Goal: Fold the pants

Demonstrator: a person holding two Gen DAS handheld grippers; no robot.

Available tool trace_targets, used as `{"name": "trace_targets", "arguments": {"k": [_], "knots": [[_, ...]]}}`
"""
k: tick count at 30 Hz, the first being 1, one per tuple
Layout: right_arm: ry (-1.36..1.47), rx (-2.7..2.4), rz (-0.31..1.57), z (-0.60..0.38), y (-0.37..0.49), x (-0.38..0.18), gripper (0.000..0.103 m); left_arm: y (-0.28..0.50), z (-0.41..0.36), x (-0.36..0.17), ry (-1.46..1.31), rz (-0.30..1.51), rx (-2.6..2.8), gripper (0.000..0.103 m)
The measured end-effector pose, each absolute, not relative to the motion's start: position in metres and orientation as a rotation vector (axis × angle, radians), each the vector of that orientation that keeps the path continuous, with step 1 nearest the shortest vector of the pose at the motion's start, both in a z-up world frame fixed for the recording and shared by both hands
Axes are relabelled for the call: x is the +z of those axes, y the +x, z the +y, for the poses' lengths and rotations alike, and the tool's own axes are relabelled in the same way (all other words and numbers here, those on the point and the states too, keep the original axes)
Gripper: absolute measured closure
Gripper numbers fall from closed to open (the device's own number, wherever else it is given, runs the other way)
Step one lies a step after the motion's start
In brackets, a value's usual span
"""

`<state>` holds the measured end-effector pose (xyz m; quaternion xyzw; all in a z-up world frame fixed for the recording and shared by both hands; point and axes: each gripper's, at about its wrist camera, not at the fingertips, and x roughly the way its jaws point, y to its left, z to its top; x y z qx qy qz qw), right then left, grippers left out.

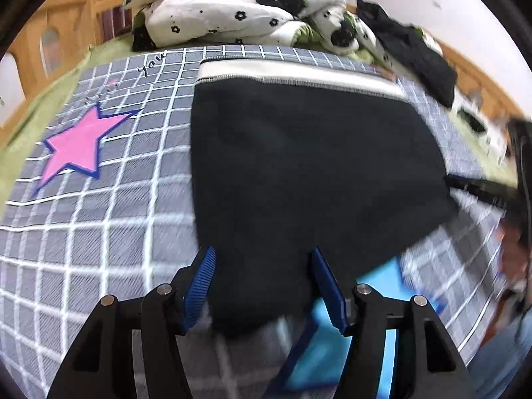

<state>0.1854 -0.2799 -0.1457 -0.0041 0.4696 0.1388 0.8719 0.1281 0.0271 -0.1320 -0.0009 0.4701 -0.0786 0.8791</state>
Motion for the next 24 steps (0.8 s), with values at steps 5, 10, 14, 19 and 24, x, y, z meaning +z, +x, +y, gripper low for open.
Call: {"name": "trace_targets", "arguments": {"k": [5, 10, 14, 19, 24], "knots": [[-0.006, 0.296, 1.042, -0.289, 0.164, -0.152, 0.083, 0.098, 0.026, -0.128, 0.122, 0.975, -0.166, 0.044], [0.106, 0.3, 0.976, -0.3, 0.151, -0.145, 0.064, 0.104, 0.029, -0.136, 0.109, 0.914, -0.07, 0.058], [0.111, 0.265, 1.011, -0.298, 0.159, -0.168, 0.076, 0.099, 0.037, -0.139, 0.047, 0.871, -0.097, 0.081], [0.069, 0.298, 1.027, -0.303, 0.157, -0.159, 0.081, 0.074, 0.049, -0.132, 0.056, 0.875, -0.125, 0.078], [0.052, 0.297, 0.886, -0.312, 0.163, -0.121, 0.079, 0.091, 0.053, -0.1, -0.017, 0.807, -0.129, 0.058]]}}
